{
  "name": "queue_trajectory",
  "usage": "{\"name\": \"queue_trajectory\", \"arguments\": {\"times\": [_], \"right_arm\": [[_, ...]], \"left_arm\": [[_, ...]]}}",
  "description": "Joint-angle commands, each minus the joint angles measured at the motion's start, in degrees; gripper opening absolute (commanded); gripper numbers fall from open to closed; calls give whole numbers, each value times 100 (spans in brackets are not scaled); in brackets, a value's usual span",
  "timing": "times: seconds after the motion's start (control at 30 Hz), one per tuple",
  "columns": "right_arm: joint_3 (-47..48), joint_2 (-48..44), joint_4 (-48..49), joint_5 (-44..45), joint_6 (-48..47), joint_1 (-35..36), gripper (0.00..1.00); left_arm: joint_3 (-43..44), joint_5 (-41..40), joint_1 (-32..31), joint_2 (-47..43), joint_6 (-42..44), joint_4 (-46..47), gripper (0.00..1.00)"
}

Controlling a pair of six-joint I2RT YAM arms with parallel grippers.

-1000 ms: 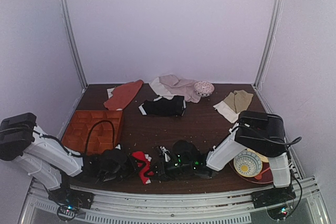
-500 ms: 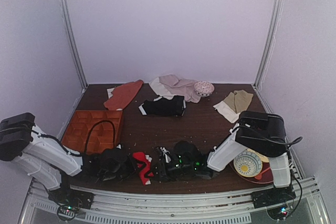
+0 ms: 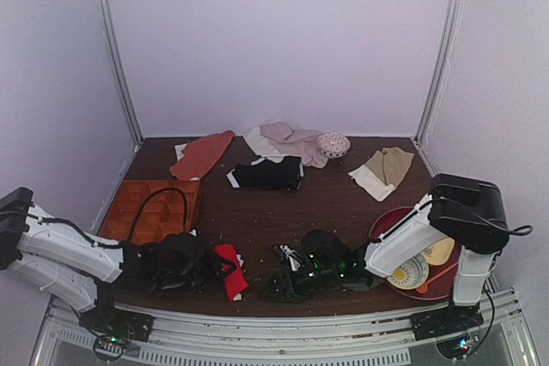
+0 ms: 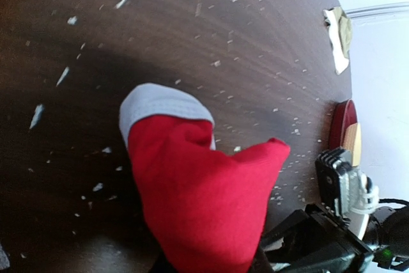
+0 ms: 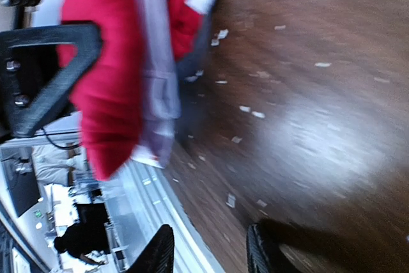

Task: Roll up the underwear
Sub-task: Pick up the underwear from the center of the board.

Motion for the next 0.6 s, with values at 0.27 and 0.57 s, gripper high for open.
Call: {"name": "queue_trajectory", "arguments": {"times": [0.27, 0.57], "right_arm": [[200, -743, -3286, 1071, -1279, -507, 42], [1260, -360, -4236, 875, -1847, -651, 43]], "left_arm": [[971, 485, 710, -1802, 1170, -2296, 0], [1703, 1878, 1786, -2841, 2756, -4574, 0]]}}
